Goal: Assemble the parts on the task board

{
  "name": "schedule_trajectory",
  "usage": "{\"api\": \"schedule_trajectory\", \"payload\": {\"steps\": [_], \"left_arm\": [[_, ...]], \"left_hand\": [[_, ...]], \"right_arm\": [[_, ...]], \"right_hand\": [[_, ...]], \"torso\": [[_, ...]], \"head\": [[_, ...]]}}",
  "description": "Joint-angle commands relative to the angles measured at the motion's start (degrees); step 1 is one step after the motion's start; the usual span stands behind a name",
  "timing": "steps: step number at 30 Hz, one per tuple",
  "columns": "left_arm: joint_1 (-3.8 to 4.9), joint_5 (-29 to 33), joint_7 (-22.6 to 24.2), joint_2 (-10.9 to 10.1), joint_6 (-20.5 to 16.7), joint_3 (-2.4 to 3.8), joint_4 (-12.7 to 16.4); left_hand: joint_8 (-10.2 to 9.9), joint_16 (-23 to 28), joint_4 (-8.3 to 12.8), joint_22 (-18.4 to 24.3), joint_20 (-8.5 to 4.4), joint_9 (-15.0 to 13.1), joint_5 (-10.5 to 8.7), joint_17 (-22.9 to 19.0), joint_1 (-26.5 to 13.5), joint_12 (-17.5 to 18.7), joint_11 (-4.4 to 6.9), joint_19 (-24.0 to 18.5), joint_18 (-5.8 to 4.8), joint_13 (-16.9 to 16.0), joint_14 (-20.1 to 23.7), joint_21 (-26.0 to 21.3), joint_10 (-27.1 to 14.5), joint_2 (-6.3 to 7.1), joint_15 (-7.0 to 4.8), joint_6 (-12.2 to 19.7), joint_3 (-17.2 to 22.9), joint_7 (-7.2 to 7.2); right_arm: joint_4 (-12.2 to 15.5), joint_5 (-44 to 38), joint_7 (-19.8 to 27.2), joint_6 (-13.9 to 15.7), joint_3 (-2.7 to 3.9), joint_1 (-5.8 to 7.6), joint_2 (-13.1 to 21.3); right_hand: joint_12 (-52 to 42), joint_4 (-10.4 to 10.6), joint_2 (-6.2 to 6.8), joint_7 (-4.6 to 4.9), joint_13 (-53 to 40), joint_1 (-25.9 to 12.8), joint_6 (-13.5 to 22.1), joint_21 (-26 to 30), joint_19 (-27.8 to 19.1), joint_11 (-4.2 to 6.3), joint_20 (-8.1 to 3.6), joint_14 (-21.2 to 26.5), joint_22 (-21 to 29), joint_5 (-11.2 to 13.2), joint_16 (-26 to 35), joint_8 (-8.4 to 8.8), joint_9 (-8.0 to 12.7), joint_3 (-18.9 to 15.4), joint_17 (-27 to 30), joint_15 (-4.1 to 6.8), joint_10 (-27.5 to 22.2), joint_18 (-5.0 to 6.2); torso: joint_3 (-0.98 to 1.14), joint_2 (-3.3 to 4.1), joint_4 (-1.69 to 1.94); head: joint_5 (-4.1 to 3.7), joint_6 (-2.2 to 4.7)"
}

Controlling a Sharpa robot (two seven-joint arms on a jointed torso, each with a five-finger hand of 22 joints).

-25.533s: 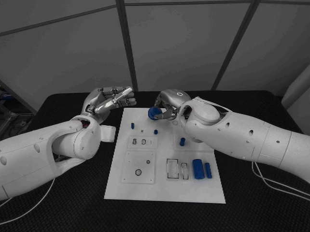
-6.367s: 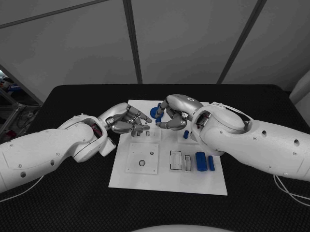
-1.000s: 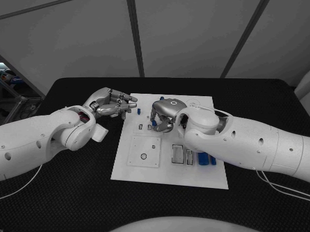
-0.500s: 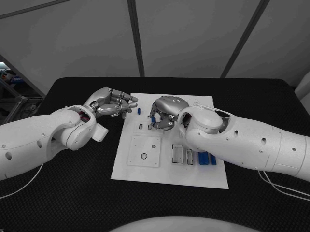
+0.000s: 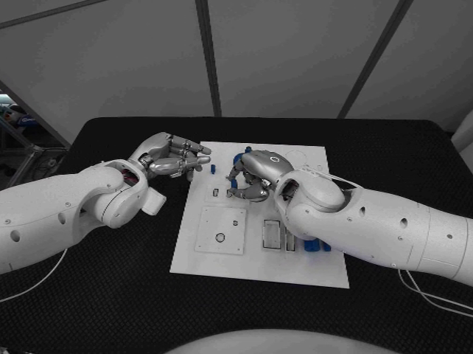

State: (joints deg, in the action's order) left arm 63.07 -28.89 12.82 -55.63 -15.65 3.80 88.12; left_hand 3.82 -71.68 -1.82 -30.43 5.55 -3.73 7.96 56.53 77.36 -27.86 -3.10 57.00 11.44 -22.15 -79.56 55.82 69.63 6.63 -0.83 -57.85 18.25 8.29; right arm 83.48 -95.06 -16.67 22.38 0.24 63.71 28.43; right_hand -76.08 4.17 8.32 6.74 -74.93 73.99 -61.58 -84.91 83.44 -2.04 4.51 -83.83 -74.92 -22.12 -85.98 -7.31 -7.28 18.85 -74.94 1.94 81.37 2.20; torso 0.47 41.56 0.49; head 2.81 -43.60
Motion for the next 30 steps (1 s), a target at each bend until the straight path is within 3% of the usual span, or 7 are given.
{"api": "schedule_trajectory", "payload": {"steps": [1, 12, 30], "left_arm": [[0.08, 0.2, 0.3, 0.1, 0.6, 0.05, 0.0], [0.07, 0.2, 0.4, 0.1, 0.7, 0.05, -0.1], [0.06, 0.2, 0.5, 0.1, 0.8, 0.04, -0.3]], "left_hand": [[-0.1, -0.3, 0.1, -0.1, 0.08, 0.0, -0.05, 0.1, -0.1, 0.3, -0.09, -0.4, -0.99, 0.1, -0.1, 0.3, -0.1, 0.25, 0.18, -0.2, 0.3, 0.19], [-0.1, -0.3, 0.1, -0.1, 0.08, 0.0, -0.05, 0.1, -0.1, 0.3, -0.09, -0.4, -0.99, 0.1, -0.1, 0.3, -0.1, 0.25, 0.18, -0.2, 0.3, 0.19], [-0.1, -0.4, 0.1, -0.1, 0.12, 0.0, -0.11, 0.1, -0.2, 0.3, -0.1, -0.4, -0.98, 0.2, -0.2, 0.4, -0.1, 0.31, 0.2, -0.3, 0.5, 0.2]], "right_arm": [[0.1, 0.9, 2.5, 4.9, 0.03, -0.46, 0.2], [-0.3, 0.6, 2.9, 7.1, 0.04, -2.13, 0.5], [-1.2, 0.2, 2.5, 6.8, 0.04, -2.97, 0.3]], "right_hand": [[-0.3, -0.2, -0.13, -0.04, -2.7, 0.5, -0.6, -0.3, 0.5, 0.14, 0.05, -4.8, -6.8, -0.2, -0.3, -0.27, -0.1, 0.2, -9.4, 0.01, 0.3, -0.07], [-0.4, -0.3, -0.16, -0.15, -2.8, 0.6, -0.8, -0.4, 0.6, 0.23, -0.02, -4.9, -6.9, -0.3, -0.4, -0.39, -0.2, 0.3, -9.5, 0.08, 0.4, -0.11], [-0.2, -0.4, 0.16, -0.23, -2.6, 0.4, -1.0, -0.3, 0.5, 0.32, -0.16, -4.8, -6.7, 0.7, -0.3, -0.4, -0.2, 0.1, -9.4, 0.19, 0.4, -0.07]], "torso": [[0.0, -0.02, 0.0], [-0.05, -0.03, 0.02], [-0.04, -0.04, 0.03]], "head": [[-0.03, 0.0], [0.03, 0.05], [0.0, -0.01]]}}
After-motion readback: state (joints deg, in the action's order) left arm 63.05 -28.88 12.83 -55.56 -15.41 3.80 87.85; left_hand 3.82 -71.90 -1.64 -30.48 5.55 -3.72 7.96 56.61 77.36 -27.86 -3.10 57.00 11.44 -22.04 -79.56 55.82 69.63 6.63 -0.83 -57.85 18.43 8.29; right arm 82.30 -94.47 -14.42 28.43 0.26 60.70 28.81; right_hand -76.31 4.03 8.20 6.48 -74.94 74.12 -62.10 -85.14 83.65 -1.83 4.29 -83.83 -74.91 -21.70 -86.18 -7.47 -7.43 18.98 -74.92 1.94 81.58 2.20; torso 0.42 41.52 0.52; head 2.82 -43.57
